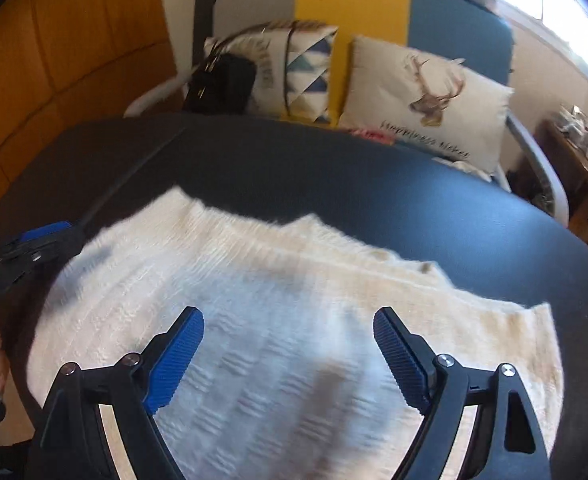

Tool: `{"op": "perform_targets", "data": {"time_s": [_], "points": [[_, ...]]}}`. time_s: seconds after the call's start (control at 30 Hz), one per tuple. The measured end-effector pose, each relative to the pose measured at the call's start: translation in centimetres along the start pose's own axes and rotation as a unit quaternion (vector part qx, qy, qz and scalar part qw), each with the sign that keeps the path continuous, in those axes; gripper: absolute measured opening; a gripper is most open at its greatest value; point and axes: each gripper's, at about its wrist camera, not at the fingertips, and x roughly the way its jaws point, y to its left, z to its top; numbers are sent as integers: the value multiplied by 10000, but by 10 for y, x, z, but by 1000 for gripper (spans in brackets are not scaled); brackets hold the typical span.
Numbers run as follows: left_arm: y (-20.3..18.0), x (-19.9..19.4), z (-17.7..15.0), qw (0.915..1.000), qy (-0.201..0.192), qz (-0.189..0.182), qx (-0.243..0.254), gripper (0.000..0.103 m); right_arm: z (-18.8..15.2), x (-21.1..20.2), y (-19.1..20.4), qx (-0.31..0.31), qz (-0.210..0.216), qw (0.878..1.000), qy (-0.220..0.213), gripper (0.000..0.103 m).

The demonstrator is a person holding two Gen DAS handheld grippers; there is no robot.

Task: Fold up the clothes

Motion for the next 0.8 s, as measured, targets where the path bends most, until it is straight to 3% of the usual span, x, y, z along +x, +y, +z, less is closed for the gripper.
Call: {"op": "perform_targets", "data": {"time_s": [0.1, 0.23, 0.43, 0.53, 0.63, 0.8], "points": [[-22, 14, 3, 9980, 232, -115, 585, 62, 4, 35, 17, 123, -175, 9994, 279, 88], [-12, 64, 18, 9941, 822, 245, 663, 62, 11, 52, 11, 642, -249, 9974, 202, 87], [-7, 51, 24, 9955, 604, 303, 658, 62, -28, 7, -8, 649, 136, 9976, -183, 84], [-16, 26, 17, 9979, 310, 183, 544, 62, -63, -16, -22, 581, -133, 9982, -40, 85], [-32, 11, -6, 9975, 272, 48, 651, 62, -100, -29, -33, 768, -347, 9962, 205, 85], [-51, 18, -35, 9953, 453, 118, 848, 62, -128, -28, -22, 794, -624, 9947, -201, 90]]}}
